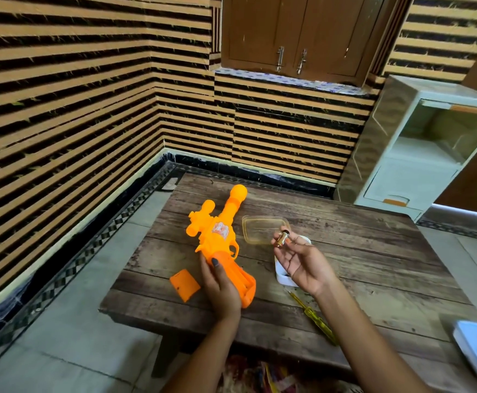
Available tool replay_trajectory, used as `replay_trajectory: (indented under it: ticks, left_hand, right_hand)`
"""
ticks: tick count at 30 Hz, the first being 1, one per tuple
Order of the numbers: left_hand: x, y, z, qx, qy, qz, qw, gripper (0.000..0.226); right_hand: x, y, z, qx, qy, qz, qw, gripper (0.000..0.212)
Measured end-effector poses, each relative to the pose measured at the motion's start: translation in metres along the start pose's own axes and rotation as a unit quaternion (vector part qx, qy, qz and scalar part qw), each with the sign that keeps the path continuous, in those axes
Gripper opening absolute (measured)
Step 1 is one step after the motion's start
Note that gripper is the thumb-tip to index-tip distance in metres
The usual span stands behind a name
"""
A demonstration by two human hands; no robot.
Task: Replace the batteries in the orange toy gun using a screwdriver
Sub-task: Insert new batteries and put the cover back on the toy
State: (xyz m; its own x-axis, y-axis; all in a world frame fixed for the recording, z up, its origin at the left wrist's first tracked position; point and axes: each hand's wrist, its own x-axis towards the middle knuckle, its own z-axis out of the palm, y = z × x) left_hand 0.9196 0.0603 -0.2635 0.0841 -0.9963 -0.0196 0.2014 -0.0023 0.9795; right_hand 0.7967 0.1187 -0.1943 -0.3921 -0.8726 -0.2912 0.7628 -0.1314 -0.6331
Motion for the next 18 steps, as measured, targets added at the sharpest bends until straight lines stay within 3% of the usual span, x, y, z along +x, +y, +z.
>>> replay_trajectory:
  ticks: [3, 5, 7, 11, 15, 18]
  left_hand:
    - [0.002, -0.007, 0.001, 0.003, 0.002, 0.027, 1.0, 0.043]
    - [0.003, -0.008, 0.001, 0.002, 0.005, 0.03, 1.0, 0.042]
    - [0.002, -0.007, 0.001, 0.002, 0.001, 0.036, 0.999, 0.042]
    - [0.001, -0.006, 0.001, 0.001, -0.009, 0.043, 0.999, 0.042]
    - [0.0, -0.005, 0.0, -0.001, -0.006, 0.047, 0.999, 0.042]
    - [0.001, -0.006, 0.001, -0.003, -0.009, 0.053, 0.999, 0.041]
  right_hand:
    - [-0.004, 0.012, 0.007, -0.076, 0.028, -0.018, 0.997, 0.028]
    - [-0.005, 0.021, 0.011, -0.191, 0.044, -0.063, 0.979, 0.025]
    - [-0.004, 0.032, 0.012, -0.338, 0.033, -0.112, 0.934, 0.024]
    - [-0.005, 0.051, 0.015, -0.562, 0.022, -0.162, 0.811, 0.027]
    - [-0.004, 0.058, 0.022, -0.653, 0.017, -0.22, 0.725, 0.036]
    - [-0.001, 0.058, 0.025, -0.71, -0.012, -0.214, 0.671, 0.018]
